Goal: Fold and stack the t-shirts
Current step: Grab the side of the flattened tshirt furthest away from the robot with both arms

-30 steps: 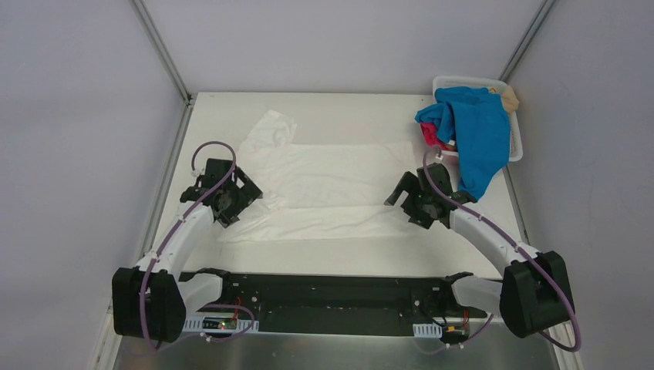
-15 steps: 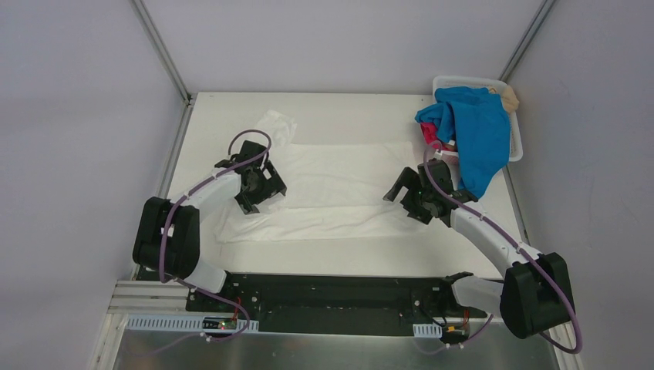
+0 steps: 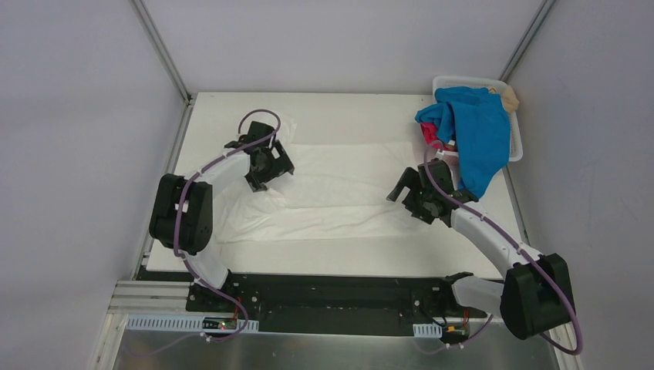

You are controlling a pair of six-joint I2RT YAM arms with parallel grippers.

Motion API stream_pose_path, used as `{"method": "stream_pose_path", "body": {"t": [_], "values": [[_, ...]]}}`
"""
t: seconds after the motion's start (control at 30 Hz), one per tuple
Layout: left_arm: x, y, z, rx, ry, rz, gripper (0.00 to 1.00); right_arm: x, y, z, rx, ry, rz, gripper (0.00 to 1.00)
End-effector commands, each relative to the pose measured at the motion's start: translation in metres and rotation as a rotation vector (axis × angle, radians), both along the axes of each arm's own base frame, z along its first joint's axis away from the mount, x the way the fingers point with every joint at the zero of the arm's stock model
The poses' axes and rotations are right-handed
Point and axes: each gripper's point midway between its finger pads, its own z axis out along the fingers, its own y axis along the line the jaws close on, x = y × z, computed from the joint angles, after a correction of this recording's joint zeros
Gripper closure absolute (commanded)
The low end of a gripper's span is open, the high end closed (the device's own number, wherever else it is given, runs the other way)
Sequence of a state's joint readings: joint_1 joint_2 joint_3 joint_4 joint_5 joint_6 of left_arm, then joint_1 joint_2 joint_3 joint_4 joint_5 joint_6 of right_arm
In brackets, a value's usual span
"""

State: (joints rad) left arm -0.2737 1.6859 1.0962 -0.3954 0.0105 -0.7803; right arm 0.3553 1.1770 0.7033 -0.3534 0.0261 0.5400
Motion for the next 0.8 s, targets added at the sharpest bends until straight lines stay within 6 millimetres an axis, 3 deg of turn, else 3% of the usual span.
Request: {"method": "stream_pose_path", "body": {"t": [0.0, 0.27, 0.43, 0.6, 0.77], "values": [[0.049, -0.011, 0.039, -0.002, -0.165, -0.065, 0.01, 0.012, -0.005, 0.026, -0.017, -0.085, -0.021, 0.01], [0.088, -0.026, 0.045, 0.026, -0.212, -0.23, 0.01, 0.013, -0.014, 0.04, -0.05, -0.127, -0.041, 0.01], [0.1, -0.016, 0.079, 0.089, -0.308, -0.233, 0.01, 0.024, -0.017, 0.051, -0.083, -0.161, -0.035, 0.01], [0.137, 0.006, 0.111, 0.145, -0.389, -0.179, 0.01, 0.064, -0.019, 0.071, -0.131, -0.231, -0.082, 0.01], [0.194, 0.038, 0.102, 0.17, -0.361, -0.137, 0.01, 0.125, -0.016, 0.085, -0.184, -0.251, -0.098, 0.01]]}}
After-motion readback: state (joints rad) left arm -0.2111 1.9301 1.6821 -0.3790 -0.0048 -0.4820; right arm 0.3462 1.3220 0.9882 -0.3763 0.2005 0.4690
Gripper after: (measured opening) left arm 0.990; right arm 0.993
